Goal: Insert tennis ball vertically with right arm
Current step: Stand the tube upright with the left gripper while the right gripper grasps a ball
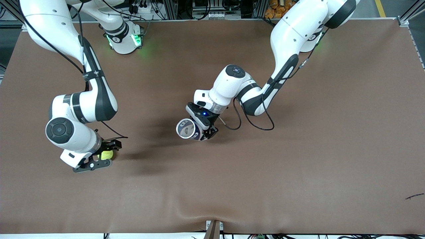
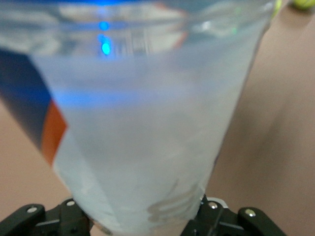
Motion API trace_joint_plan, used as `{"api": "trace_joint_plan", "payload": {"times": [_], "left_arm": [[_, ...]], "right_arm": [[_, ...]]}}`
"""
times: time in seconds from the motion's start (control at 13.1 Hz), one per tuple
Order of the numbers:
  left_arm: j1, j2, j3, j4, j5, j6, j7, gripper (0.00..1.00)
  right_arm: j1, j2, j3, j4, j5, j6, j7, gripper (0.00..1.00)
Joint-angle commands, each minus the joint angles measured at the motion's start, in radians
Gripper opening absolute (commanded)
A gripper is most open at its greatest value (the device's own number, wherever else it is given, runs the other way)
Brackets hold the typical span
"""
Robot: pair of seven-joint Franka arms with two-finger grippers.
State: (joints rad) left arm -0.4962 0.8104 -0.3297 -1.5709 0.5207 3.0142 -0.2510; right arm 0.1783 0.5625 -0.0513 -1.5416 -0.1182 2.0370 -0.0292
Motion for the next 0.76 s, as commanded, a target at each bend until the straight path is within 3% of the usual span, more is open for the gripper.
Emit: {"api": "trace_joint_plan", "payload": {"times": [0.0, 0.46, 0.69], "left_arm": [[-0.016, 0.064, 0.046, 0.002, 0.036, 0.213, -0.021, 0.73], [0.013, 0.147, 0.105, 0.003, 0.241, 0.432, -0.013, 0.73], [0.037, 0.182, 0.107, 0.002, 0.278, 0.52, -0.011, 0.74]], "right_arm": [[-0.046, 0.002, 0.016, 0.004, -0.024, 0.0, -0.041, 1.0], [-0.078, 0.023, 0.016, 0.001, -0.023, -0.012, -0.098, 1.0], [-0.083, 0.072, 0.014, 0.001, -0.026, 0.041, -0.1, 1.0]]}}
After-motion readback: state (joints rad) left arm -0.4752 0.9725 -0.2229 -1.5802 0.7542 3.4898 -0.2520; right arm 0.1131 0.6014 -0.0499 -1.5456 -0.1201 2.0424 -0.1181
